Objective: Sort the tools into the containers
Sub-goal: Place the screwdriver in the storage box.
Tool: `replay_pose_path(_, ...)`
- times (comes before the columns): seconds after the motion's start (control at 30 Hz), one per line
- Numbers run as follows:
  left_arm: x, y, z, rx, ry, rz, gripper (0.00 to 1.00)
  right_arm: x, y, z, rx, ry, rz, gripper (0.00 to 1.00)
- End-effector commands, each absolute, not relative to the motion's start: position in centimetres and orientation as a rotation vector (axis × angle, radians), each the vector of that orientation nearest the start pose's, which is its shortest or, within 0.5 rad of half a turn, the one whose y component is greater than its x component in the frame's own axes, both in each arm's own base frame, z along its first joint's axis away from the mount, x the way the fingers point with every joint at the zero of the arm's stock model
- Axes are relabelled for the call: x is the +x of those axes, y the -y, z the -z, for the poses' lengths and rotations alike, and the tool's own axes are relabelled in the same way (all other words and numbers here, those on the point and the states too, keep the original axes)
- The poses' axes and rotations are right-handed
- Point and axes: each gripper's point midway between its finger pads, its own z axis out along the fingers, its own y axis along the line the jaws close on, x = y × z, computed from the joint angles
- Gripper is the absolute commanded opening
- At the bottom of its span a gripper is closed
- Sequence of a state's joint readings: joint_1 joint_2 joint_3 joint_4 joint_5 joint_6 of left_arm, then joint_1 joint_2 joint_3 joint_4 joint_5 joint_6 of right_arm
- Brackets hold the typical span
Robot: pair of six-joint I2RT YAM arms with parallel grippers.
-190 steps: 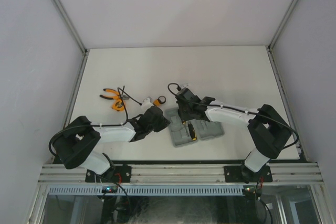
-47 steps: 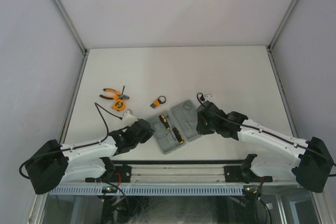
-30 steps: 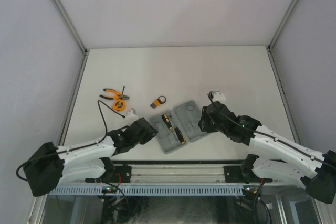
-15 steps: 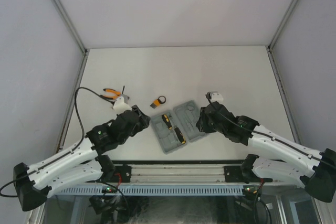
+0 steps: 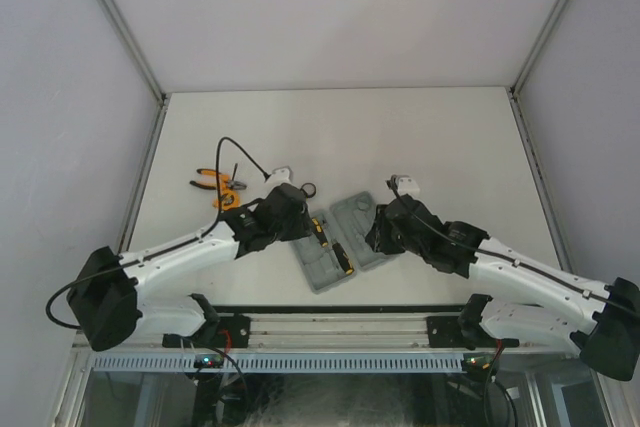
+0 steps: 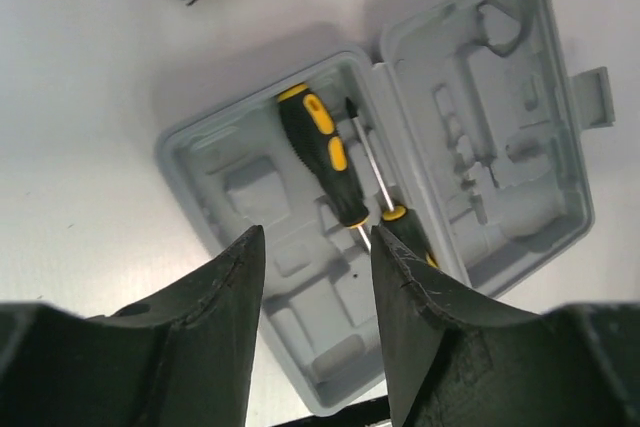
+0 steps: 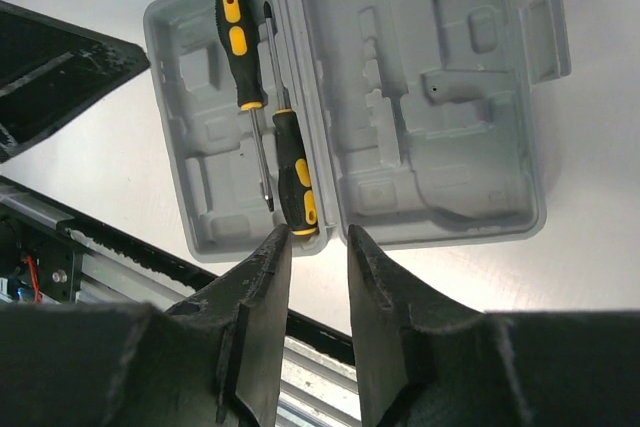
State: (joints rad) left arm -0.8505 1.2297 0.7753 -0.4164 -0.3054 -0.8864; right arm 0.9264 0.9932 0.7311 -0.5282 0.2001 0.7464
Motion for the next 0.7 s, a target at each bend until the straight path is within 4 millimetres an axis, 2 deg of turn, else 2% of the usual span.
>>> replay_pose_path(0.0,24.6,26.2,-12.3,-0.126,-2.379,0.574,0.5,18.3,-23.2,-13.3,-0.07,-2.384,-0.615,0.28)
replay_pose_path(0.13,25.3,27.3,-10.8,-0.11,-2.428,0.575,0.47,18.3,-23.9,-12.4,-0.072,-2.402,-0.632,0.27)
replay_pose_path(0.3,25.8,27.6,-8.9,-0.124,-2.464,0.578,0.44,18.3,-24.2,-12.0,-0.067,-2.411,-0.644,0.26)
replay_pose_path(0.67,26.9,28.0,-7.2,-0.147,-2.495,0.567,0.37,18.1,-24.4,-11.4,-0.085,-2.433,-0.642,0.26)
